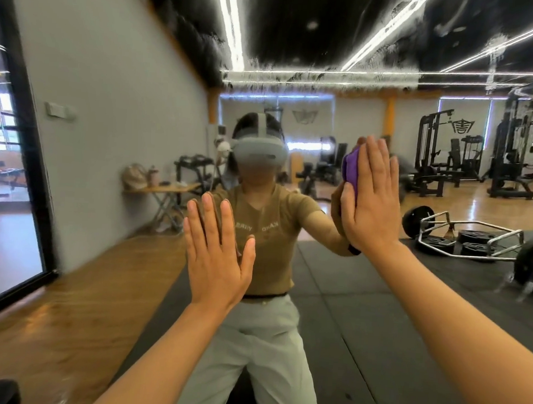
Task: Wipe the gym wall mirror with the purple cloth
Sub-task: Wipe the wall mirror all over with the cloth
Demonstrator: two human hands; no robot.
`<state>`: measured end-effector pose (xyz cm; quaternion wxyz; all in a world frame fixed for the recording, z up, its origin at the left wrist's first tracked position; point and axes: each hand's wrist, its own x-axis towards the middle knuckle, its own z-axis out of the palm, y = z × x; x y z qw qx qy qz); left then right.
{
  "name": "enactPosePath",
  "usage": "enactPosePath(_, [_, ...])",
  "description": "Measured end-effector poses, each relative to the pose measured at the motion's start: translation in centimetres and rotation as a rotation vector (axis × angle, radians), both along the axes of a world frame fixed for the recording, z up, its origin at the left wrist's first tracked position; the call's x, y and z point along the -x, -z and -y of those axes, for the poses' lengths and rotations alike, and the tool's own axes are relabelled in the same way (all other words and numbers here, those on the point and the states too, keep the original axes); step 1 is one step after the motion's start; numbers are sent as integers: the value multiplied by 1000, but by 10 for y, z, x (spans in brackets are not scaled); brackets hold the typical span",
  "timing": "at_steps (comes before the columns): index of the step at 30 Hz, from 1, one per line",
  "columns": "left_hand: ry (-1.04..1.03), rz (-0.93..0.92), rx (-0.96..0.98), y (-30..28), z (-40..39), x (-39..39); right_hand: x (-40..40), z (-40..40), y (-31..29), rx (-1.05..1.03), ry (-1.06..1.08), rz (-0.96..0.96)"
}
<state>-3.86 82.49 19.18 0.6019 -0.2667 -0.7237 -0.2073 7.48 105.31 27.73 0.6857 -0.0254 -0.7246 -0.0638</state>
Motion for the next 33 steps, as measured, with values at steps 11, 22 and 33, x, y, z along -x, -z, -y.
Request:
enactPosePath(11, [-19,-12,-4,0,-3,1,-23,-24,186,-39,26,182])
enactPosePath(22, [-16,-6,12,-1,-1,0,-17,-36,-11,0,-24,52])
enactPosePath(33, [1,-33,14,-3,-1,2,-22,-39,138,-42,15,89])
